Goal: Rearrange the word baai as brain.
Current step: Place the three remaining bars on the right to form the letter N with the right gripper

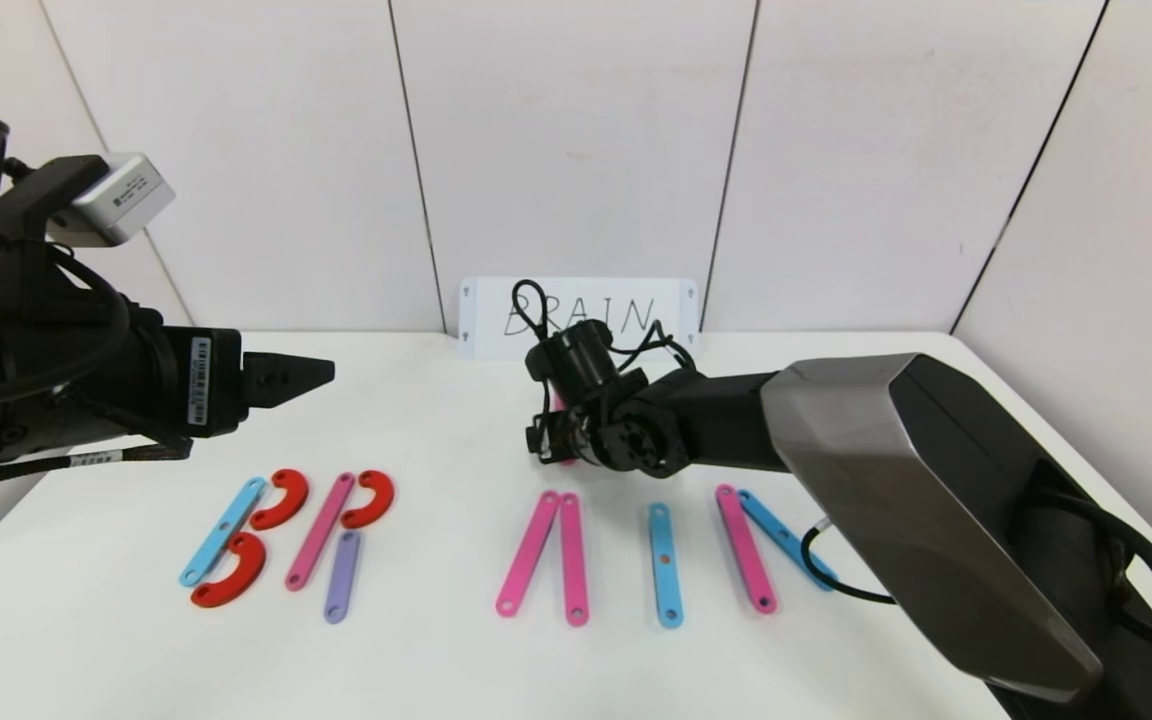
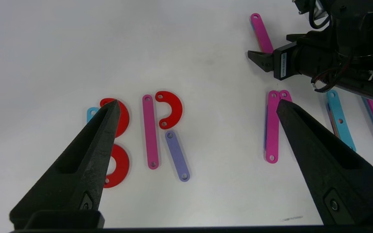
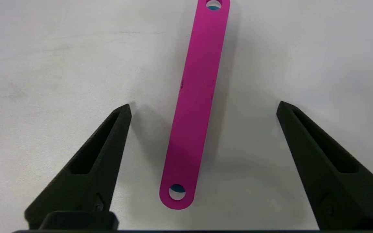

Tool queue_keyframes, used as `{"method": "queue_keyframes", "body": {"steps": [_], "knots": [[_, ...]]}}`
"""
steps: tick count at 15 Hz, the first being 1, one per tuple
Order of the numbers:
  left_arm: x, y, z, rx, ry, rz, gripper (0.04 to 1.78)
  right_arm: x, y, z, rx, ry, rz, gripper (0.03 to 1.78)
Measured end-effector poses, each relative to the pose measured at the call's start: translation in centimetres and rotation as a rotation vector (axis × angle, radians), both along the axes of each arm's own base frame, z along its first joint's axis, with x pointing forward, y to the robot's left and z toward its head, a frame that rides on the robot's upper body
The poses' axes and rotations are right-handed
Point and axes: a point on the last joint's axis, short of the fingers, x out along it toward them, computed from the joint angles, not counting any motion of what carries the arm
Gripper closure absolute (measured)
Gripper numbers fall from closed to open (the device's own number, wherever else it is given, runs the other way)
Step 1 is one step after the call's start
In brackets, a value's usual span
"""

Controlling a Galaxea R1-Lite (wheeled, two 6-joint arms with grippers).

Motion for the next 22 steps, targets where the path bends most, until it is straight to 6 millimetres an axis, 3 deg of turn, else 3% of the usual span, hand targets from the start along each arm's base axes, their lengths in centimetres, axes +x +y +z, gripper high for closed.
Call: {"method": "queue_keyframes", "body": {"steps": [2, 6, 8, 15, 18, 22], "knots": [[0.0, 0.0, 0.0, 0.0, 0.0, 0.0, 0.13, 0.0, 0.0, -0.1, -0.001, 0.001, 0.0, 0.54], [0.0, 0.0, 0.0, 0.0, 0.0, 0.0, 0.13, 0.0, 0.0, -0.2, -0.003, 0.003, 0.0, 1.26], [0.0, 0.0, 0.0, 0.0, -0.001, 0.0, 0.13, 0.1, -0.1, -0.2, -0.006, 0.005, -0.003, 1.48], [0.0, 0.0, 0.0, 0.0, 0.0, 0.0, 0.13, 1.3, -2.0, 0.7, -0.018, -0.005, -0.034, 1.51], [0.0, 0.0, 0.0, 0.001, 0.002, 0.0, 0.13, 2.3, -4.6, 2.6, -0.022, -0.004, -0.085, 1.51], [0.0, 0.0, 0.0, 0.001, 0.001, 0.0, 0.13, 2.9, -9.6, 6.7, -0.025, 0.002, -0.178, 1.51]]}}
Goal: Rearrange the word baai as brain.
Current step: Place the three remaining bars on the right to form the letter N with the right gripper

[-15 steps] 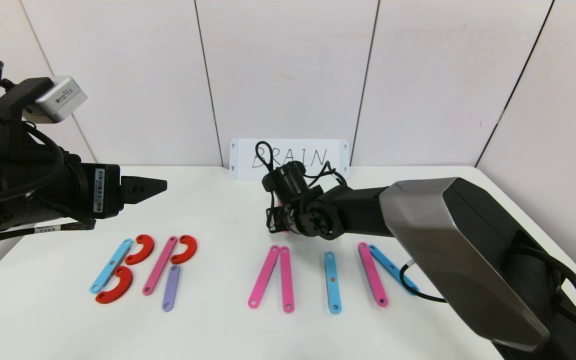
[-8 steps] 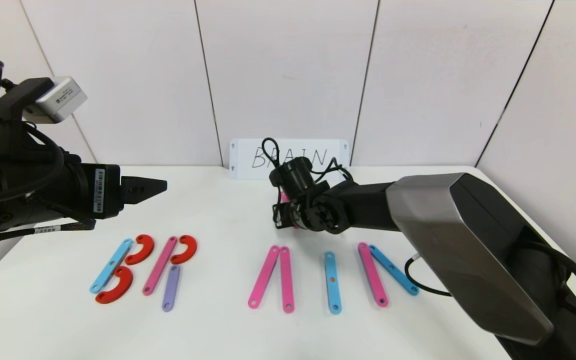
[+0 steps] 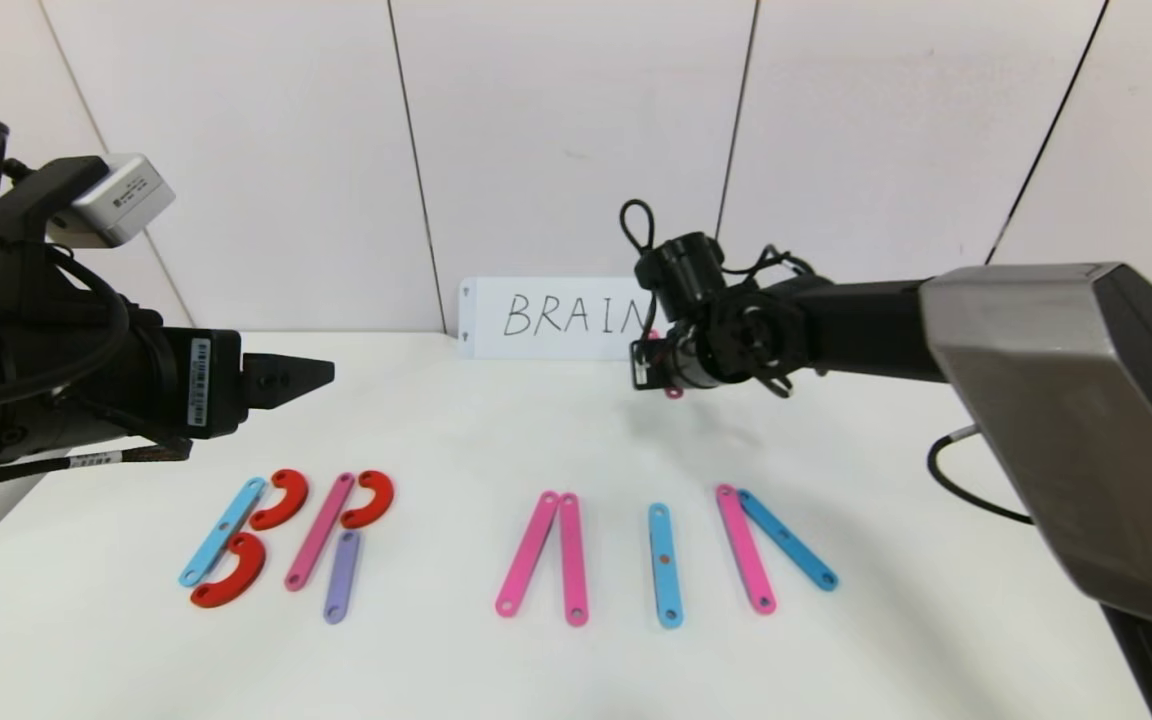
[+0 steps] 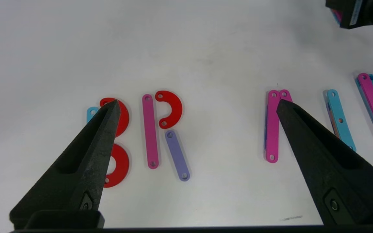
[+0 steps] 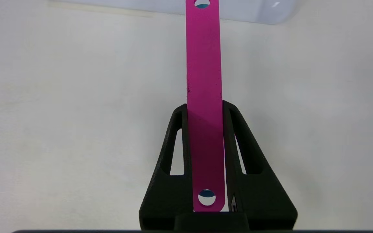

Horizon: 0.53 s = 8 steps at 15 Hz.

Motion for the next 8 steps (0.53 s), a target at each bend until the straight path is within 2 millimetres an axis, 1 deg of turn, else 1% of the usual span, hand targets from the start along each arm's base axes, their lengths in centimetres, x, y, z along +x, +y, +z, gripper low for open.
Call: {"method": "queue_keyframes", "body": {"steps": [2, 4, 6, 8], "knots": [[0.0, 0.0, 0.0, 0.0, 0.0, -0.001, 0.13, -0.7, -2.6, 1.8, -0.015, 0.037, -0.045, 1.51], [0.0, 0.0, 0.0, 0.0, 0.0, -0.003, 0.13, -2.1, -5.0, 2.8, -0.035, 0.078, -0.08, 1.51], [-0.1, -0.2, 0.0, 0.0, 0.0, -0.01, 0.13, -4.3, -7.0, 3.6, -0.047, 0.108, -0.102, 1.51], [-0.2, -0.2, 0.0, 0.0, -0.001, -0.015, 0.13, -6.9, -9.0, 4.3, -0.055, 0.132, -0.119, 1.51]]}}
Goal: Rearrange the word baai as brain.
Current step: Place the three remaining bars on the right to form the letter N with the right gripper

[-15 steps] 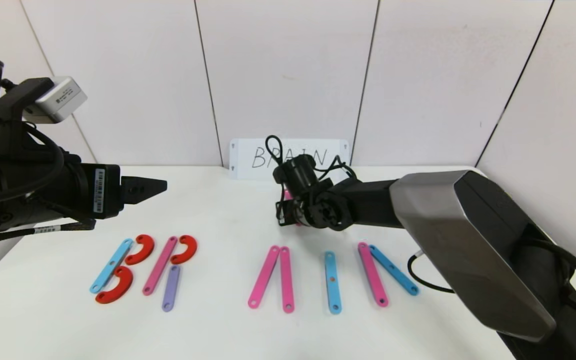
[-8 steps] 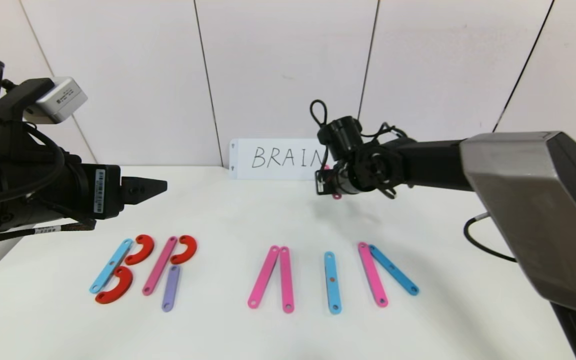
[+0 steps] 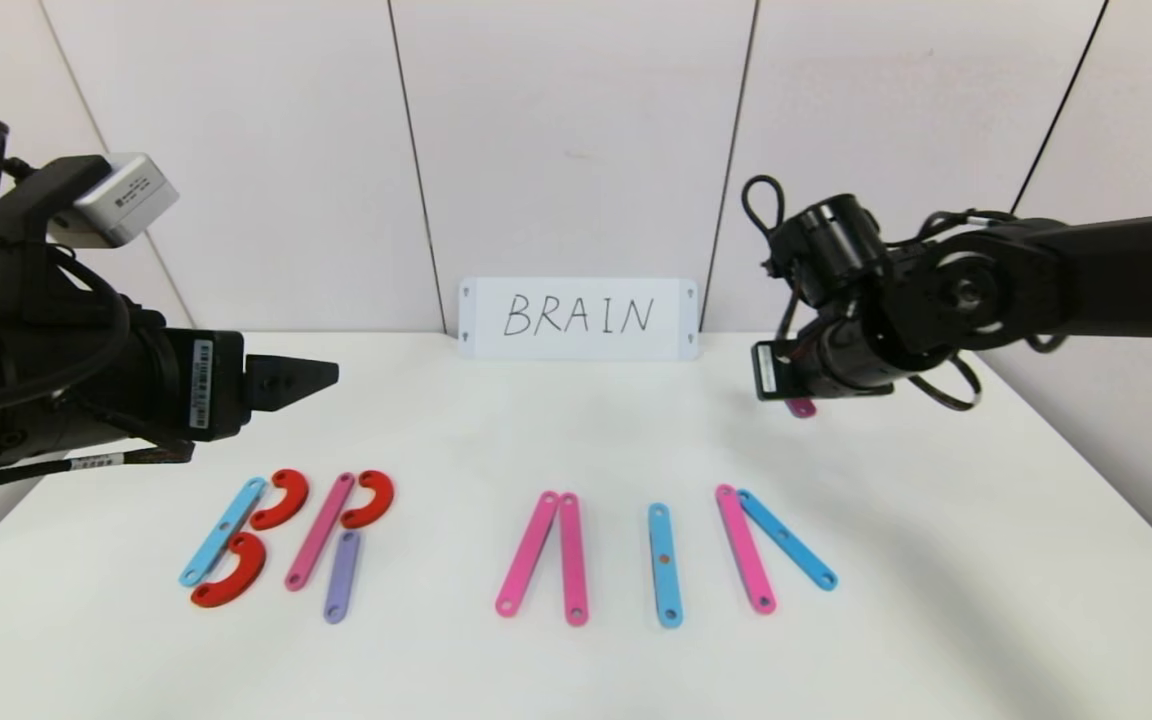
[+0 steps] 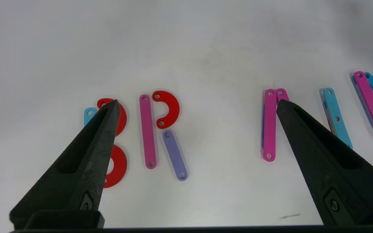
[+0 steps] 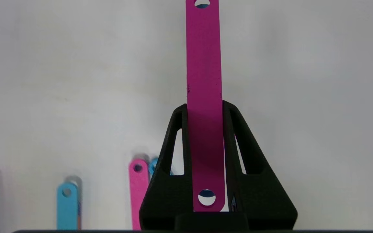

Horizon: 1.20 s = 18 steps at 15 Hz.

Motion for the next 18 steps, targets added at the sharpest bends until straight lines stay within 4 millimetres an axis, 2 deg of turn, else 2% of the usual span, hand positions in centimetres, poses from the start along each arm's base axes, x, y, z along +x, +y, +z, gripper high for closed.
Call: {"method": "queue_keyframes", "body": {"steps": [3, 6, 8, 12, 18], "knots": [[-0.1, 0.0, 0.0, -0.002, -0.002, -0.004, 0.13, -3.5, -2.3, -0.3, -0.003, 0.006, -0.022, 1.51], [-0.1, -0.1, 0.0, -0.001, -0.001, -0.01, 0.13, -6.4, -3.8, -2.1, 0.006, -0.02, -0.032, 1.51], [-0.2, -0.3, -0.1, 0.0, 0.001, -0.016, 0.13, -7.4, -4.3, -3.2, 0.036, -0.075, -0.03, 1.51], [-0.1, -0.4, -0.2, 0.003, 0.007, -0.019, 0.13, -7.6, -4.4, -4.9, 0.074, -0.137, -0.021, 1.51], [0.2, -0.5, -0.4, 0.008, 0.016, -0.018, 0.13, -7.5, -4.1, -8.0, 0.082, -0.085, 0.006, 1.51]]}}
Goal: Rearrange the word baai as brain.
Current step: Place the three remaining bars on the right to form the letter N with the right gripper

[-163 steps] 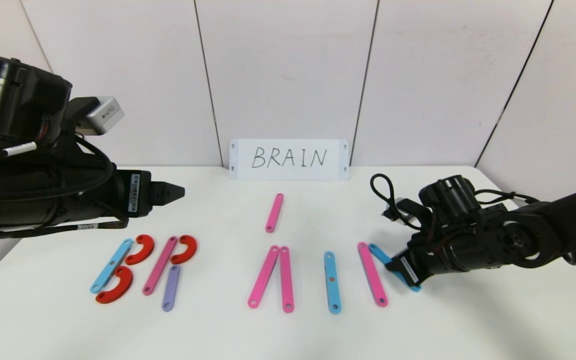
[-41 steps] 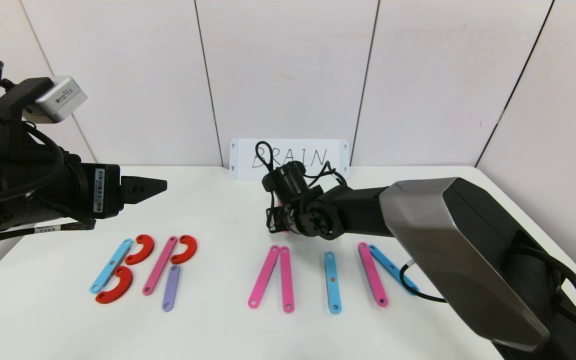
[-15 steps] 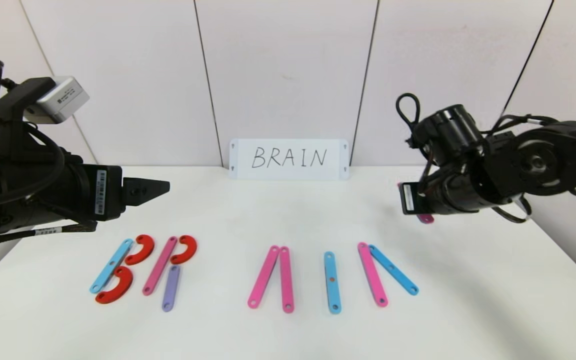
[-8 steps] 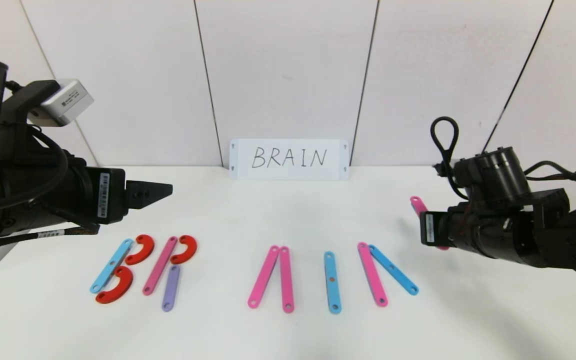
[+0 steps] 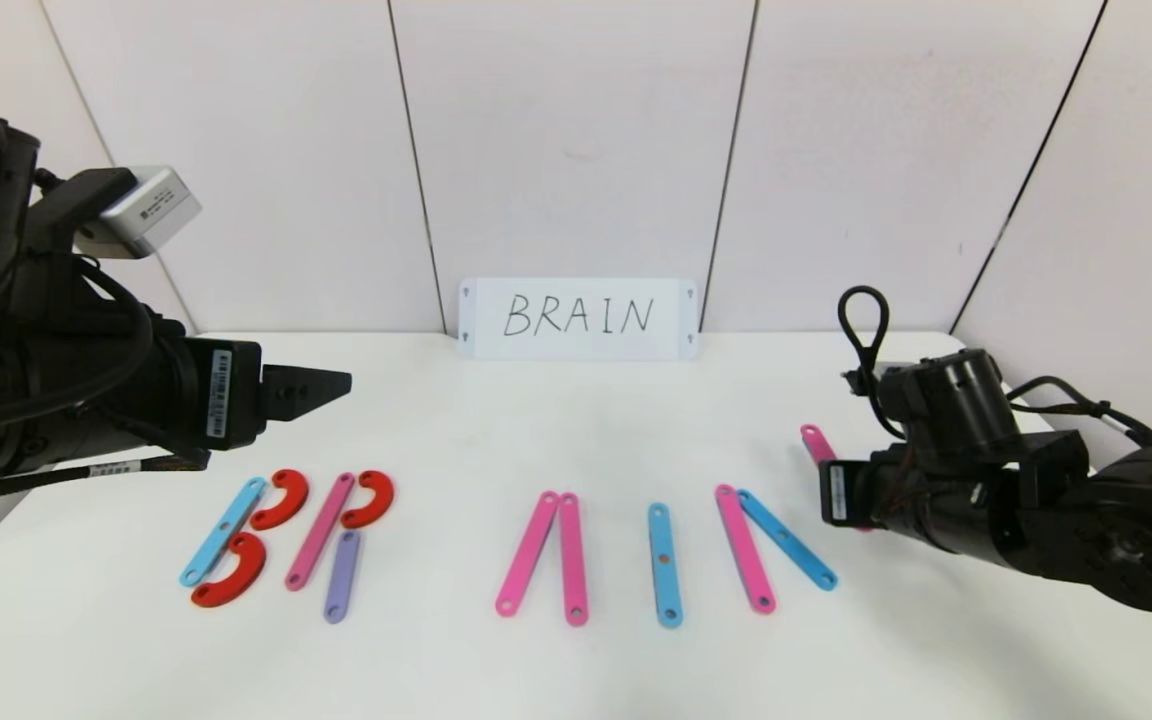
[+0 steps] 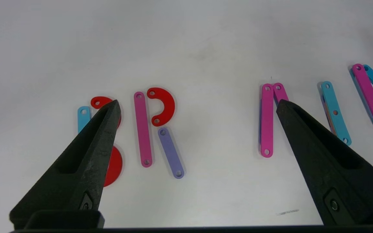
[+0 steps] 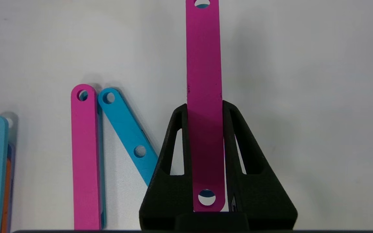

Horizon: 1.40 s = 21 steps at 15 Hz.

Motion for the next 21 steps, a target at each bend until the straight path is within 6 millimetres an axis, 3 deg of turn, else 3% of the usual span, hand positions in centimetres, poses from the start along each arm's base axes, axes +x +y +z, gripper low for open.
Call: {"method": "queue_keyframes", "body": {"steps": [6, 21], "knots": [[0.3, -0.1, -0.2, 0.003, 0.01, 0.002, 0.13, 0.3, 0.0, -2.2, -0.003, 0.021, 0.001, 1.51], [0.7, -0.3, -0.6, 0.01, 0.026, 0.001, 0.13, 0.2, 0.0, -3.9, 0.017, 0.091, 0.024, 1.51]]}}
